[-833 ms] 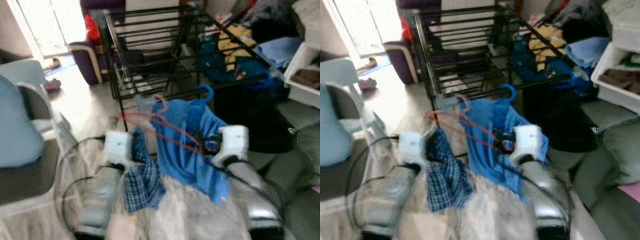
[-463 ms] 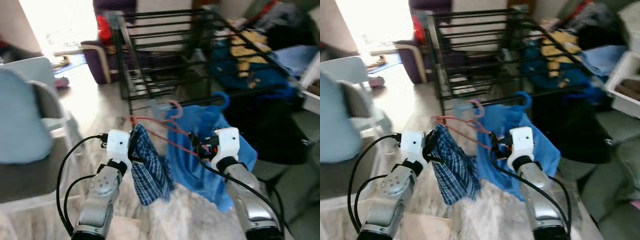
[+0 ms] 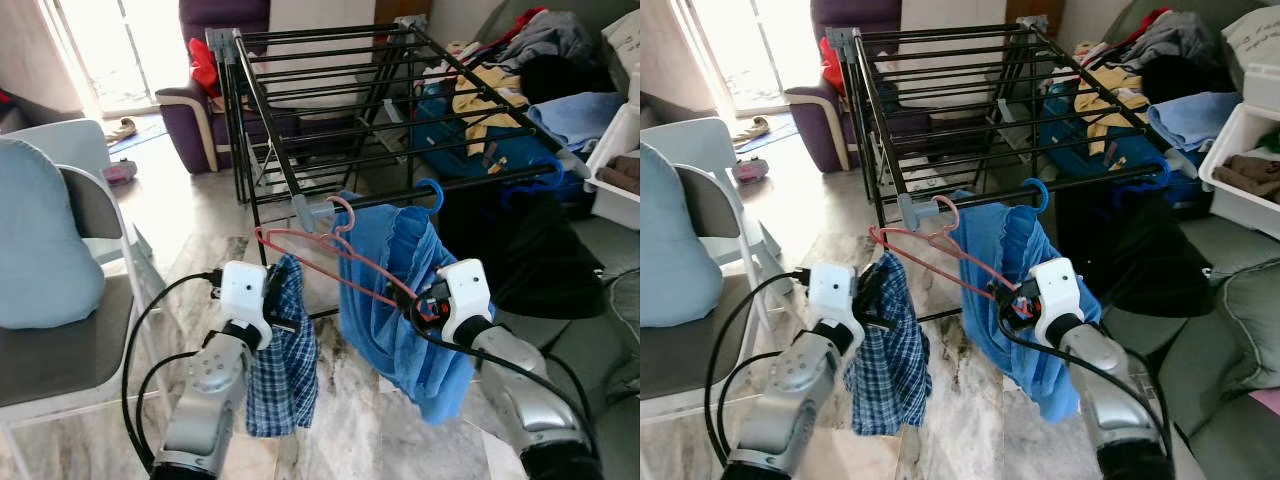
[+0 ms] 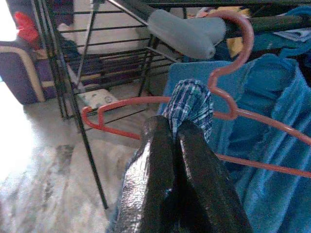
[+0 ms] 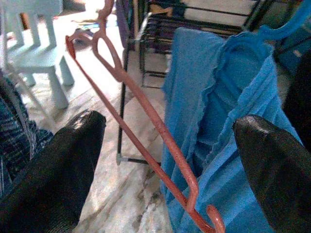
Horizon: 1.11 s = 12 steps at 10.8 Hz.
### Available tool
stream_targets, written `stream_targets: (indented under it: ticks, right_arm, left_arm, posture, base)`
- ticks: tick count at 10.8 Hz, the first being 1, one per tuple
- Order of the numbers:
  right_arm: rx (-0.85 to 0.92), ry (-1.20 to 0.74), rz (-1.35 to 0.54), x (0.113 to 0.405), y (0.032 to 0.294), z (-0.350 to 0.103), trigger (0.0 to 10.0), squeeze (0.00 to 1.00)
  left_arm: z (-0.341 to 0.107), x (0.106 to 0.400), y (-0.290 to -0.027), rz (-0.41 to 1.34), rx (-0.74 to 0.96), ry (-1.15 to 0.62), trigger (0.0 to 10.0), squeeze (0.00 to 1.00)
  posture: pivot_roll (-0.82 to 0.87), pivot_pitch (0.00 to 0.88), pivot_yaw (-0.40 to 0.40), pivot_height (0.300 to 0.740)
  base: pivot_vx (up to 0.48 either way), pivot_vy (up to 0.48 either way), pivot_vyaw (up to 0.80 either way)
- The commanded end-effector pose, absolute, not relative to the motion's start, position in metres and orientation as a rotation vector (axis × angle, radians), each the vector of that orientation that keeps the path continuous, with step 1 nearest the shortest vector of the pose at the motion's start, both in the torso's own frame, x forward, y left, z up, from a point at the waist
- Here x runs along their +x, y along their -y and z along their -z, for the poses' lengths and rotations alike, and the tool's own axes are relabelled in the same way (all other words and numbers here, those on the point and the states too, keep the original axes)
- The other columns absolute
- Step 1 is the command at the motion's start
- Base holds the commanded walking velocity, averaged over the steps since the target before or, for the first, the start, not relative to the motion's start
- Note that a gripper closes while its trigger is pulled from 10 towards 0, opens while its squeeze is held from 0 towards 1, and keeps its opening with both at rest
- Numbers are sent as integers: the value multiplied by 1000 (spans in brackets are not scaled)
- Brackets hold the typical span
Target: Hang hanger
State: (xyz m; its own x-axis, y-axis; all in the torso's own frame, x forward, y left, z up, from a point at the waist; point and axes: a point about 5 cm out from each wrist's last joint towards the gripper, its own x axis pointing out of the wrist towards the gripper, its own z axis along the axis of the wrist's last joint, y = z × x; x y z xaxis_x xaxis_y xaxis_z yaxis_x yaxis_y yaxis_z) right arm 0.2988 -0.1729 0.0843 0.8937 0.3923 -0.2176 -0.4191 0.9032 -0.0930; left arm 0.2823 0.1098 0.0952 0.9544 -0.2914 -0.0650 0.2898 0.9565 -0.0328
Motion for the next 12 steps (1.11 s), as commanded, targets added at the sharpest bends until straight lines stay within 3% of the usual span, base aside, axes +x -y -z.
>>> stream_targets:
  ticks: [1,8,12]
  right_arm:
    - [-193,-200,-498,304,167,-85,10000,0]
    - [-308,-293,-748,335,152,-80,10000,0]
    - [-151,-332,-844,342,149,-87,10000,0]
  left_arm:
    - [-102,286,-110,299,-20,-47,10000,0]
    - [-102,286,-117,284,-47,-91,10000,0]
    - [-97,283,-114,297,-51,-121,10000,0]
  posture:
    - [-82,0,10,740]
    - [-53,0,21,740]
    - [-47,0,17,740]
  base:
    - [0,0,0]
    - [0,0,0]
    - [0,0,0]
